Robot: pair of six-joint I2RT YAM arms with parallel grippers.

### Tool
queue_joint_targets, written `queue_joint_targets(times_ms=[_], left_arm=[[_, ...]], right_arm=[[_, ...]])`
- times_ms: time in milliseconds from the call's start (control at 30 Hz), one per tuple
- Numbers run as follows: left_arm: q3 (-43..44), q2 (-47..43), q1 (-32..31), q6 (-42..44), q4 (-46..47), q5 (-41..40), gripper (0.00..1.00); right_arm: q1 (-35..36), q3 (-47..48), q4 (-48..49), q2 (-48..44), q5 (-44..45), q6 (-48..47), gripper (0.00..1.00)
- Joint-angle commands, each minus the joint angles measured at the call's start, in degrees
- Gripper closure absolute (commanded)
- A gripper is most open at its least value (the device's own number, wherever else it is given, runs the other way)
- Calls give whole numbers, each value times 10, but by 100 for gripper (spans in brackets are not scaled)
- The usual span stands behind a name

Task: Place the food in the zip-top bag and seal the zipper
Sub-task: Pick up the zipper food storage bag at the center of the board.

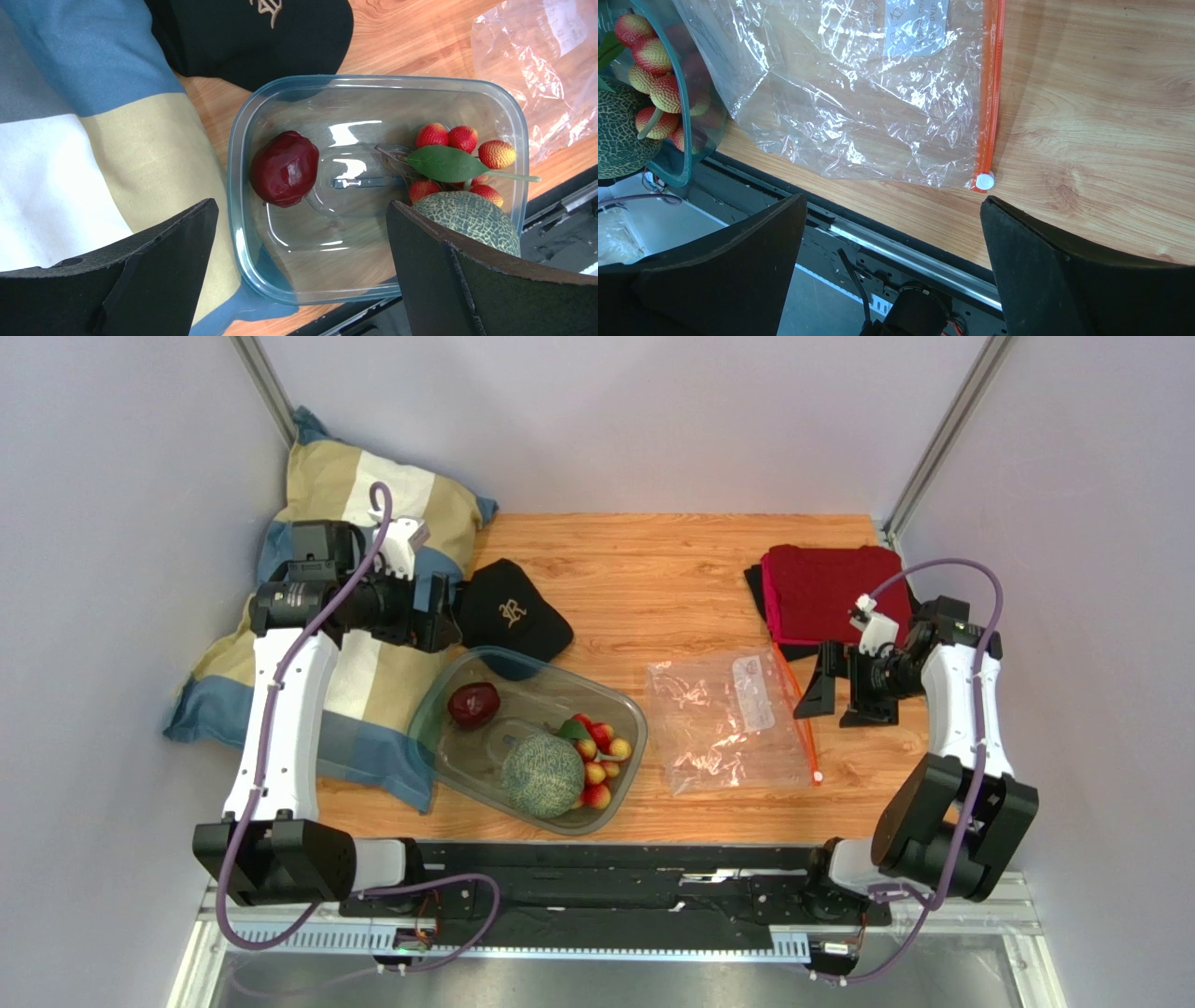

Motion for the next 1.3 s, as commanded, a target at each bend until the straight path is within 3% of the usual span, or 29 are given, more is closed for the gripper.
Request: queue_joint_targets(times_ms=[0,667,1267], left_arm=[[33,7,-17,10,17,-22,1],[75,33,-64,25,-1,31,1],[40,23,-65,33,15,30,1]], right_arm=[[-12,29,2,22,-20,-31,0],[-72,117,-59,294,-175,-153,0],[-63,95,19,398,-238,-108,11]])
